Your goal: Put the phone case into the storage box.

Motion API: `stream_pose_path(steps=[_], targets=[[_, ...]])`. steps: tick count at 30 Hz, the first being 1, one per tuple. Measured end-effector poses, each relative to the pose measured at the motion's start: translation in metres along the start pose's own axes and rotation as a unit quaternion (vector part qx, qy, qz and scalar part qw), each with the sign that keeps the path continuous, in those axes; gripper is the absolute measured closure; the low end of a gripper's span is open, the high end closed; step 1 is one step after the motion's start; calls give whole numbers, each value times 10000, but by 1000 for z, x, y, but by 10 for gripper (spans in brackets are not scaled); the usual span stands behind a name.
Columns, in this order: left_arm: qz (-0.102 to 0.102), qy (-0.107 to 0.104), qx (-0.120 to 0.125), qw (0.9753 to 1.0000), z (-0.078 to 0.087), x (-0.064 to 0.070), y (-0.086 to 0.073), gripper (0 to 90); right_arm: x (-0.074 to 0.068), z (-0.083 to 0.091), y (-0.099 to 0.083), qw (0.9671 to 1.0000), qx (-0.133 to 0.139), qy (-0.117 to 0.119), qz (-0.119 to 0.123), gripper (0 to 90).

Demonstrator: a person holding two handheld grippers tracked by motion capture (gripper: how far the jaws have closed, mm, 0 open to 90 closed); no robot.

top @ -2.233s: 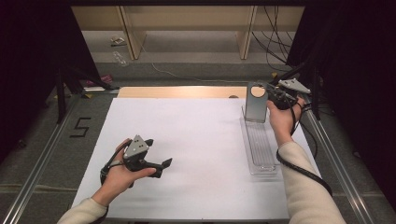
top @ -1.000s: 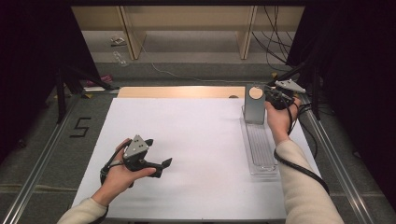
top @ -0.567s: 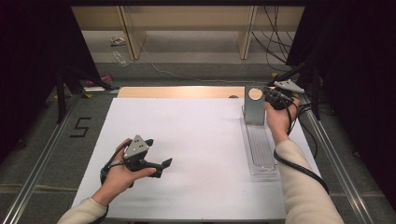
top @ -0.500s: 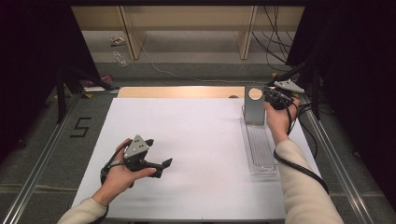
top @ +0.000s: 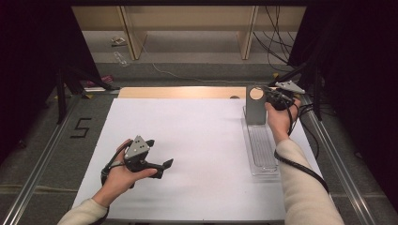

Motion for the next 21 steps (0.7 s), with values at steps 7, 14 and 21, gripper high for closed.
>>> stream_pose_path(steps=[7,14,21], targets=[[-1,-3,-7,10000,0,0,0,15,2,-2,-3,10000,-44,-25,-26,841],[0,-5,-6,10000,0,0,0,15,3,-3,-5,10000,-65,-67,-26,805],[-3,-5,-1,10000,0,0,0,15,3,-3,-4,9999,-60,-76,-62,762]])
Point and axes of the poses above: each handheld gripper's, and its own axes: z roughly backward along the jaws, y roughly out of its top, x roughly to its right, the point moved 10 cm from there along -z, roughly forward along the jaws, and after that the axes turned 1 degree about x, right-handed, at the moved point
